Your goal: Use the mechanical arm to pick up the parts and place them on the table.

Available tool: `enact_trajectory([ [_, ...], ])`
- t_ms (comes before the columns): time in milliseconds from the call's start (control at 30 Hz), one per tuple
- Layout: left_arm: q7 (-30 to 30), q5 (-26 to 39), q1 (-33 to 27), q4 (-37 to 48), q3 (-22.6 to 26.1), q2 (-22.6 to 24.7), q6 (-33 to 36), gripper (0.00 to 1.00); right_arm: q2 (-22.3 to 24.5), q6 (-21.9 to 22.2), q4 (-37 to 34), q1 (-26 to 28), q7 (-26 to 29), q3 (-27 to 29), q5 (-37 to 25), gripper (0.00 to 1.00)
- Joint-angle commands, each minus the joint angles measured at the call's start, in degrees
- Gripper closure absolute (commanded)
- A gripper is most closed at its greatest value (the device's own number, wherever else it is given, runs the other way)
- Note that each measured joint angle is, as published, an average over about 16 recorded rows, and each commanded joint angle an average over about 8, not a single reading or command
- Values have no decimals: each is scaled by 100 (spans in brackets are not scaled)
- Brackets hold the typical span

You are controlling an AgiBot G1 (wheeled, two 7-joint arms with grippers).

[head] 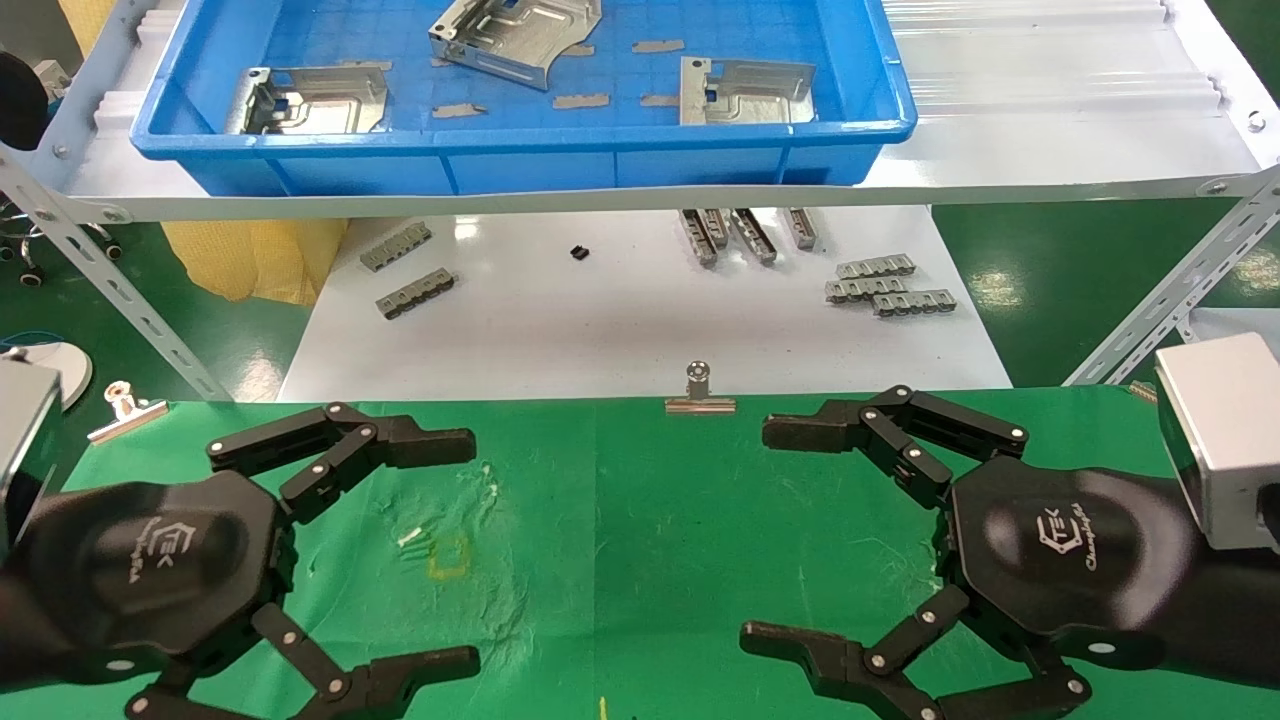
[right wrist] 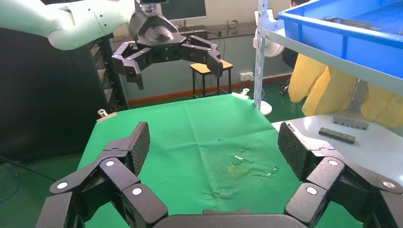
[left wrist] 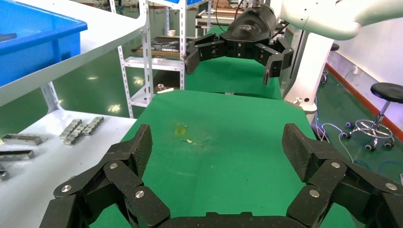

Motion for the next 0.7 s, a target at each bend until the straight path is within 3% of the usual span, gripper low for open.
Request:
enact_trajectory([
  [33, 0, 0, 0, 0, 0, 0, 0, 0, 0, 0, 0, 0, 0, 0, 0, 0],
  [367, 0, 0, 0, 0, 0, 0, 0, 0, 0, 0, 0, 0, 0, 0, 0, 0],
  [633, 0, 0, 0, 0, 0, 0, 0, 0, 0, 0, 0, 0, 0, 0, 0, 99],
  [700, 0, 0, 0, 0, 0, 0, 0, 0, 0, 0, 0, 0, 0, 0, 0, 100],
])
